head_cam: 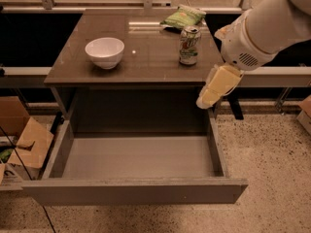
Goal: Place 7up can into top drawer
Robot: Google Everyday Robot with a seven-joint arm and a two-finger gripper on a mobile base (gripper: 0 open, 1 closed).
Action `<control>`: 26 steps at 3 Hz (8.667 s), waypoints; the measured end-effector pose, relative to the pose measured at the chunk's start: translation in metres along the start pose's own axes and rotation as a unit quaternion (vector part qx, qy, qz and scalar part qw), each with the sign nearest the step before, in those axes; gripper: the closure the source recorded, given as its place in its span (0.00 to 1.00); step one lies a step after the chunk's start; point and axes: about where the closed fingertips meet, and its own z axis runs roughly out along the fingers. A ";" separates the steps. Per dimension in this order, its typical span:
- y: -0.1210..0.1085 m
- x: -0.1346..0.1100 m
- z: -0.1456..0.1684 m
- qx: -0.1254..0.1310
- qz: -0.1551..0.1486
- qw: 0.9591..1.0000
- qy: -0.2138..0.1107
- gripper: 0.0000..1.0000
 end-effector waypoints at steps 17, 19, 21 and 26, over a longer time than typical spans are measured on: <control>-0.157 -0.051 0.124 0.040 0.108 0.972 -0.207 1.00; -0.077 -0.091 0.106 -0.036 0.053 0.969 -0.238 1.00; 0.011 -0.104 0.117 -0.108 0.061 0.961 -0.246 1.00; 0.095 -0.061 0.192 -0.176 0.086 0.954 -0.229 1.00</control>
Offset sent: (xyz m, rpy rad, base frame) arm 0.0759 0.0131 -0.0367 0.1042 -0.0317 -0.0878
